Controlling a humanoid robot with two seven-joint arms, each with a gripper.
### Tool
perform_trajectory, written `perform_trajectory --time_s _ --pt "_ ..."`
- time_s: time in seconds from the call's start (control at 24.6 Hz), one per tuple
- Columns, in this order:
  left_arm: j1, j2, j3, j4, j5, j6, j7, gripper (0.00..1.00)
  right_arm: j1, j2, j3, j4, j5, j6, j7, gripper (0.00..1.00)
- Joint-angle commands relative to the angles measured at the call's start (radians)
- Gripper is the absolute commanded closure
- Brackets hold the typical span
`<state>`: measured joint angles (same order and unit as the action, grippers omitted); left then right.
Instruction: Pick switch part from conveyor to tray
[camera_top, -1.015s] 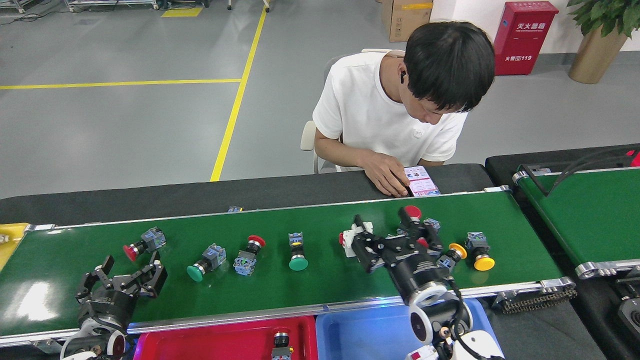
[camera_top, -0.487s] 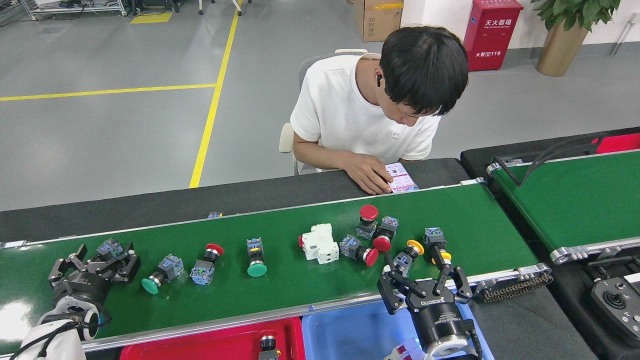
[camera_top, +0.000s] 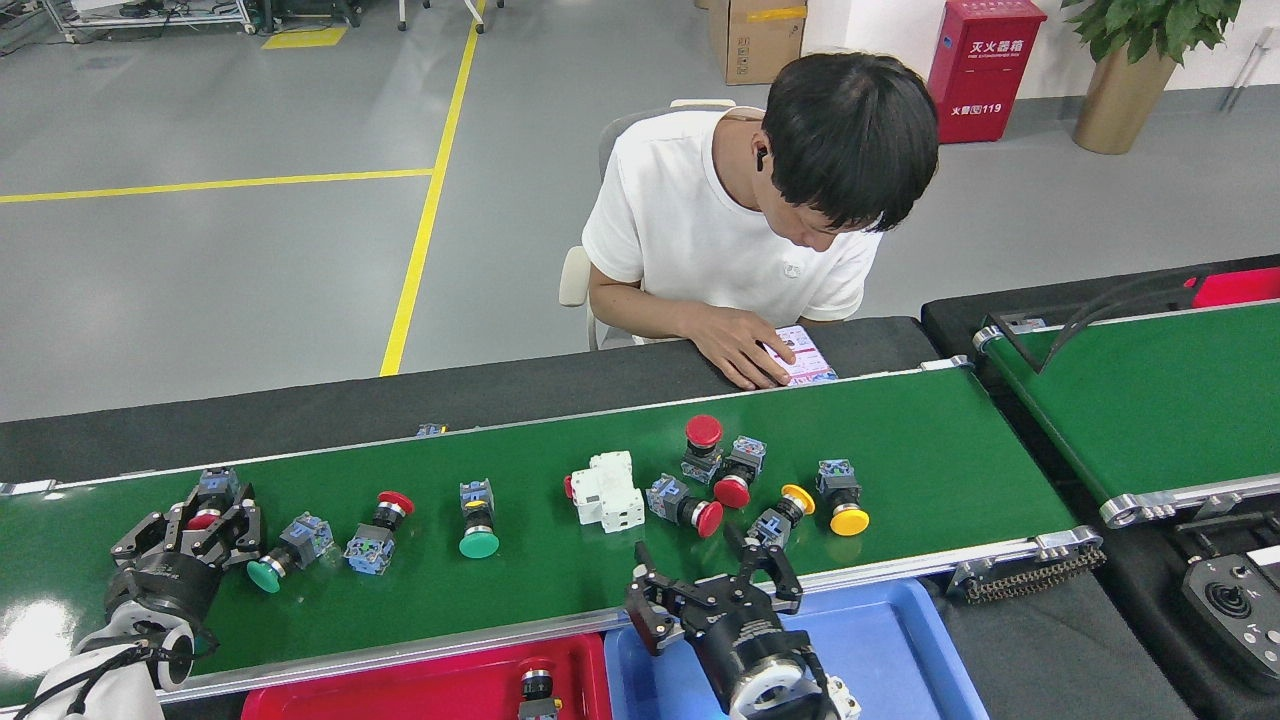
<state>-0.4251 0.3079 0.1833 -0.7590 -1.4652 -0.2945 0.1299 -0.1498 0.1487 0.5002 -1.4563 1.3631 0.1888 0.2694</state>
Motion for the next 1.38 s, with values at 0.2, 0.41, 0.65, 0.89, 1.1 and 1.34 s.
perform_trajectory --time_s 0.2,0.41,0.65,0.89,1.1,1.34 --pt "0.27 -0.086 -0.008 -0.507 0.032 -0.031 -0.015 0.94 -0.082 0.008 0.001 0.083 0.005 0.129 0.022 0.02" --pt "0.617 -0.153 -0.01 -0.928 0.026 -0.091 -0.024 0.93 -0.157 0.011 0.001 0.159 -0.01 0.101 0.022 0.39" --pt "0.827 -0.164 -0.168 -1.019 -0.17 -0.126 0.054 0.81 -0.171 0.003 0.0 0.166 -0.07 0.026 0.022 0.85" --pt "0.83 -0.196 -0.165 -1.019 -0.21 -0.13 0.057 0.0 -0.16 0.002 -0.008 0.14 -0.098 -0.034 0.019 0.89" --pt "0.829 -0.228 -0.073 -1.019 -0.049 -0.123 0.016 0.0 -0.059 -0.077 -0.008 -0.081 -0.214 -0.2 0.027 0.88" --pt "0.812 -0.277 0.217 -0.991 0.131 -0.114 -0.145 0.0 0.136 -0.13 -0.008 -0.22 -0.251 -0.604 0.053 0.62"
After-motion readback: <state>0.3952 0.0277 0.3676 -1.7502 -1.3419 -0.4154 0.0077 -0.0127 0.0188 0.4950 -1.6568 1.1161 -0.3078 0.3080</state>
